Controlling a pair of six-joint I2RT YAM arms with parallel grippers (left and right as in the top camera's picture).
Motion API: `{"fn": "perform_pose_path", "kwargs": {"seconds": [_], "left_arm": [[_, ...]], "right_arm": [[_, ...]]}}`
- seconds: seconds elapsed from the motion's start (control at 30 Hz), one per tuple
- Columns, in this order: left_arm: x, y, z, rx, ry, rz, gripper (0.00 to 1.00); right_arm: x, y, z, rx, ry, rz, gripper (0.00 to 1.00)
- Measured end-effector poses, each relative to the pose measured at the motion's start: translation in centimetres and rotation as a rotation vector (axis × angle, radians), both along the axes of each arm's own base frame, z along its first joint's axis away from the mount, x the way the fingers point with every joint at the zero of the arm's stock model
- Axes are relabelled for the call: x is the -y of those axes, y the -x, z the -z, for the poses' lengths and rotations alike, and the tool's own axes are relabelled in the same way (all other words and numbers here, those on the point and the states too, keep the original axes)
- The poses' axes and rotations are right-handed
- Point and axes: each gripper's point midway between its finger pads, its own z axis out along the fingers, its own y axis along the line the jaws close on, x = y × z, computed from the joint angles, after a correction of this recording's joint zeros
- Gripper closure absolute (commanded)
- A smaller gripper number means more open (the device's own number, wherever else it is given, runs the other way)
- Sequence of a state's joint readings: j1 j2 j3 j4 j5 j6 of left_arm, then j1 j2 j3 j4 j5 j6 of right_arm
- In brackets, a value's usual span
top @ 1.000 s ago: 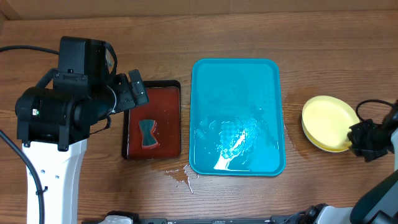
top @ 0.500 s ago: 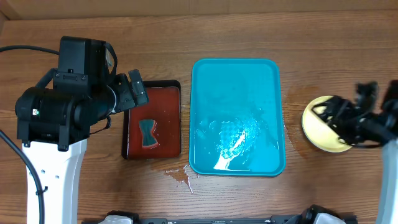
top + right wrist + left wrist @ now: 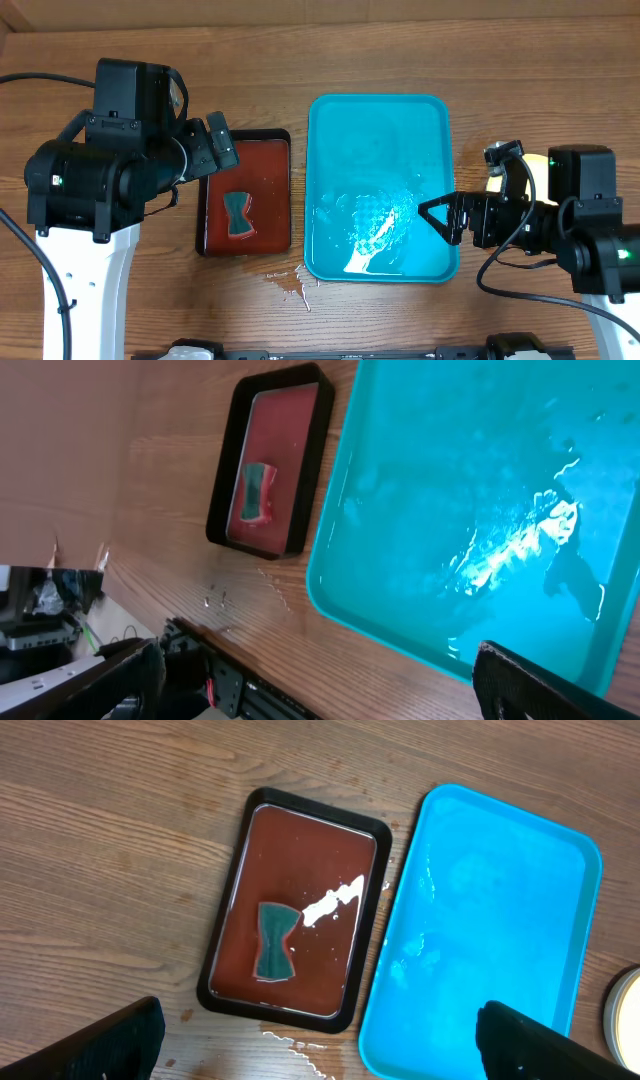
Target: Clean dirty plates on tray and stack at the side
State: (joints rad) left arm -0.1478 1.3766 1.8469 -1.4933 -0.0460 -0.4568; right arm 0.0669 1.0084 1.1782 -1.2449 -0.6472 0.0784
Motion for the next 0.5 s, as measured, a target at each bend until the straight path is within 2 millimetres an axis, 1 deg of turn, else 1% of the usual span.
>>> {"fn": "perform_pose_path", "kwargs": {"seconds": [0.1,0.2,0.27,0.3,0.37,0.43,0.5], "left_arm": [[0.0,0.0,0.0,0.000,0.000,0.000,0.00],[0.0,0.0,0.0,0.000,0.000,0.000,0.00],[0.0,0.0,0.0,0.000,0.000,0.000,0.00],[0.0,0.0,0.0,0.000,0.000,0.000,0.00],[0.0,0.0,0.0,0.000,0.000,0.000,0.00],[0.0,0.0,0.0,0.000,-0.001,0.000,0.00],[0.0,0.0,0.0,0.000,-0.001,0.000,0.00]], "right_arm": [[0.2,-0.4,0.0,0.016,0.016,0.010,0.00],[1.3,-2.1,-0.7,0.118,0.078,0.060,0.00],[2.5,-3.4,-2.2,0.252,0.129,0.116,0.00],[3.2,-3.7,-3.6,0.347,0.157,0.156,0.00],[4.3,-3.5,-5.5,0.475,0.187,0.215,0.00],[5.6,-2.3,-7.4,0.611,0.212,0.287,0.00],[6.5,-0.9,-8.2,0.701,0.227,0.342,0.00]]}}
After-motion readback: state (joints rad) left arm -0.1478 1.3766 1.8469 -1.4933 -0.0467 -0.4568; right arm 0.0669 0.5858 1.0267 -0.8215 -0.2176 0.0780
